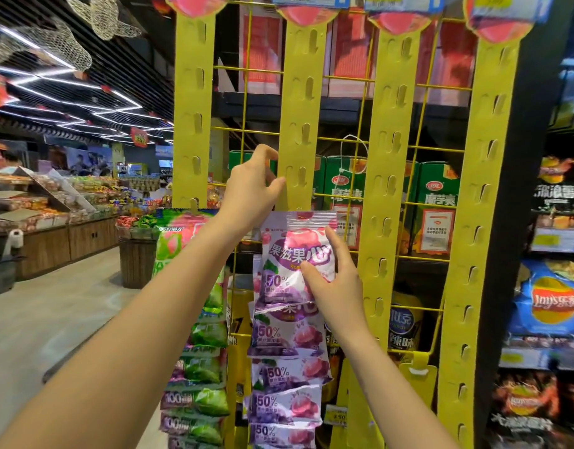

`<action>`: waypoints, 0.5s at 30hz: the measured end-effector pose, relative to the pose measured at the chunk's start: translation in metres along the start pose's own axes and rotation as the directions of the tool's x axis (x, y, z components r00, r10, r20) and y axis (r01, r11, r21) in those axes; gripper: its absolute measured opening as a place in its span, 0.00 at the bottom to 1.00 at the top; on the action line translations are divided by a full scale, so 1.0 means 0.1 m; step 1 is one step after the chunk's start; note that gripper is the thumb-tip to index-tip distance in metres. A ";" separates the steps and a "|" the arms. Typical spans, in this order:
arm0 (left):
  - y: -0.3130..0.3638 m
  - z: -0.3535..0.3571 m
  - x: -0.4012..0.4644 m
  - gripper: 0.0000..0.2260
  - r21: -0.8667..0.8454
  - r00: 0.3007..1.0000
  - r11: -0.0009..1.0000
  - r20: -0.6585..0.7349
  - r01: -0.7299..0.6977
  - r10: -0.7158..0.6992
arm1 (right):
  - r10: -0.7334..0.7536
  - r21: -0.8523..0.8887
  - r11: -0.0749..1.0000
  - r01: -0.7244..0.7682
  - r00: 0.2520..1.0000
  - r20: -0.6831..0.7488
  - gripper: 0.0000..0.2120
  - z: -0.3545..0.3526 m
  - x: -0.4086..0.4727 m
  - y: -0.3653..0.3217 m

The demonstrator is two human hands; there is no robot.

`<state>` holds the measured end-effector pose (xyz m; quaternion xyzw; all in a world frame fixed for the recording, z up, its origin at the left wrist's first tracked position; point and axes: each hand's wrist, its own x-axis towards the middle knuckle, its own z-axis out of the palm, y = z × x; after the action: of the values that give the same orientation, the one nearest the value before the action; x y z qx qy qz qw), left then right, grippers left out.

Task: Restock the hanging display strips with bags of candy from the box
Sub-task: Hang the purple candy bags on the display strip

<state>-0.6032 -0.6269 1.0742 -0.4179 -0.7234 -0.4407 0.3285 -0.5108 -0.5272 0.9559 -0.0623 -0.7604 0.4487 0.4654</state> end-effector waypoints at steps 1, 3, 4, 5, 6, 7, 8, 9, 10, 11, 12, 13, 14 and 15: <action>0.00 0.00 -0.01 0.15 0.000 1.000 1.000 -0.005 -0.001 0.001 | 0.000 -0.007 1.000 0.000 1.000 0.004 0.29 0.00 -0.01 0.00; 0.00 0.01 -0.01 0.15 0.000 1.000 1.000 -0.017 -0.001 0.001 | -0.010 -0.006 1.000 0.010 1.000 0.002 0.29 0.02 -0.03 -0.01; 0.00 0.01 -0.01 0.15 0.001 1.000 1.000 -0.019 0.001 -0.001 | -0.021 0.001 1.000 0.021 1.000 -0.009 0.29 0.02 -0.03 -0.02; 0.00 0.01 -0.01 0.15 0.001 1.000 1.000 -0.019 0.003 -0.003 | -0.036 0.005 0.999 0.036 0.999 -0.022 0.28 0.02 -0.04 -0.03; 0.00 0.01 -0.01 0.15 0.001 1.000 1.000 -0.017 0.006 -0.006 | -0.054 0.003 0.999 0.054 0.998 -0.034 0.28 0.02 -0.03 -0.06; 0.00 0.01 -0.01 0.15 0.001 1.000 1.000 -0.014 0.009 -0.009 | -0.072 -0.003 0.997 0.072 0.996 -0.043 0.28 0.01 -0.02 -0.09; 0.00 0.00 -0.01 0.15 0.000 1.000 1.000 -0.011 0.011 -0.011 | -0.085 -0.007 0.996 0.085 0.995 -0.048 0.28 0.00 0.00 -0.12; 0.00 0.00 -0.01 0.15 -0.003 1.000 1.000 -0.008 0.013 -0.013 | -0.096 -0.008 0.995 0.096 0.994 -0.046 0.28 -0.02 0.02 -0.16; 0.01 -0.01 -0.01 0.15 -0.006 1.000 1.000 -0.006 0.012 -0.012 | -0.096 -0.014 0.995 0.096 0.995 -0.037 0.29 -0.03 0.05 -0.19; 0.01 -0.01 -0.01 0.15 -0.006 1.000 1.000 -0.005 0.009 -0.009 | -0.091 -0.019 0.996 0.090 0.996 -0.023 0.29 -0.04 0.08 -0.22; 0.01 -0.01 -0.01 0.15 -0.004 1.000 1.000 -0.004 0.009 -0.009 | -0.078 -0.024 0.997 0.078 0.997 -0.007 0.30 -0.04 0.12 -0.23; 0.02 -0.02 -0.01 0.15 -0.003 1.000 1.000 -0.002 0.012 -0.012 | -0.067 -0.027 0.997 0.067 0.998 0.006 0.31 -0.04 0.14 -0.24; 0.02 -0.02 -0.01 0.15 -0.003 1.000 1.000 -0.001 0.015 -0.015 | -0.048 -0.033 0.998 0.049 0.999 0.012 0.32 -0.04 0.17 -0.25; 0.01 -0.02 -0.01 0.15 -0.003 1.000 1.000 0.000 0.016 -0.016 | -0.033 -0.036 0.999 0.033 0.999 0.019 0.33 -0.03 0.19 -0.24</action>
<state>-0.6013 -0.6284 1.0745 -0.4124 -0.7262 -0.4443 0.3244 -0.5108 -0.5297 0.9862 -0.0542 -0.7736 0.4276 0.4645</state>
